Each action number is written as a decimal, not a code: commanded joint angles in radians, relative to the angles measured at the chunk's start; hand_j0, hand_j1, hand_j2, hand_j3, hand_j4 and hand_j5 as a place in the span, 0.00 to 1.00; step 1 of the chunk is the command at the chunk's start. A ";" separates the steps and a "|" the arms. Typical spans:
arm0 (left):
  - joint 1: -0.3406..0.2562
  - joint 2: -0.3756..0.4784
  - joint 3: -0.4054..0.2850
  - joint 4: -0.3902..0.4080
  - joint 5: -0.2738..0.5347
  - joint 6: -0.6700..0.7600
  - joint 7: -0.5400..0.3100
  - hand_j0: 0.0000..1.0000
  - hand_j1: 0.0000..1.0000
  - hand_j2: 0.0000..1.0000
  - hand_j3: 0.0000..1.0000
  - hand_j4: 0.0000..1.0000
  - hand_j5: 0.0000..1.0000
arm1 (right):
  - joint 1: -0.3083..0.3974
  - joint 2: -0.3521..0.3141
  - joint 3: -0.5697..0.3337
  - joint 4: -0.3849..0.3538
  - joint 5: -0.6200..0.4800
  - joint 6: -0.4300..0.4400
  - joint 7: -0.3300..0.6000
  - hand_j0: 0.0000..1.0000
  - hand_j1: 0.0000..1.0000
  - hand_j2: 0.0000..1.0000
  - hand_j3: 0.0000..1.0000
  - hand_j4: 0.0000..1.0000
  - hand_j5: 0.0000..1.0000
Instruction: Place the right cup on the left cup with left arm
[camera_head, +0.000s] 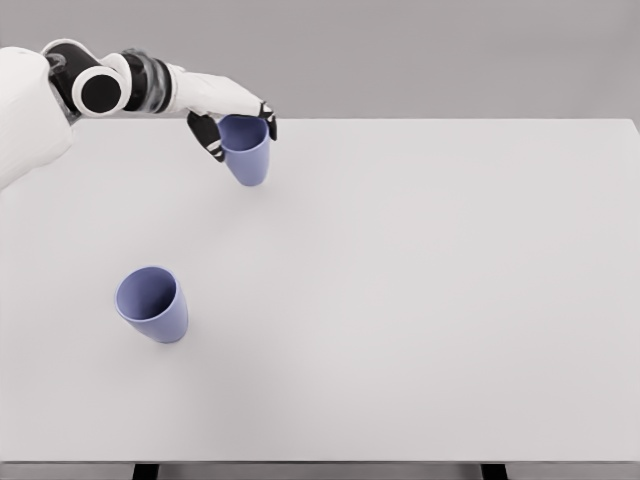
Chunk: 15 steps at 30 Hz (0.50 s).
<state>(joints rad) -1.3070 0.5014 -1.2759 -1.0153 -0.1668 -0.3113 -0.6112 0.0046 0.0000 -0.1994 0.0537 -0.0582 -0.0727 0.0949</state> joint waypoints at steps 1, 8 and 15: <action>0.000 0.037 0.001 -0.052 0.009 0.001 0.000 0.70 0.70 0.70 0.70 0.70 0.70 | 0.000 0.000 0.000 0.000 0.000 0.001 0.000 1.00 1.00 1.00 1.00 1.00 1.00; -0.002 0.143 0.003 -0.187 0.043 0.005 0.000 0.69 0.69 0.69 0.69 0.69 0.69 | 0.000 0.000 0.000 0.000 0.000 -0.001 0.000 1.00 1.00 1.00 1.00 1.00 1.00; -0.009 0.252 0.004 -0.318 0.073 0.001 0.000 0.70 0.70 0.70 0.70 0.70 0.70 | 0.000 0.000 0.000 0.000 0.000 0.001 0.000 1.00 1.00 1.00 1.00 1.00 1.00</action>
<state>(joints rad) -1.3162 0.7212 -1.2732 -1.2947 -0.1023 -0.3101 -0.6110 0.0046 0.0000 -0.1994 0.0537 -0.0582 -0.0727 0.0949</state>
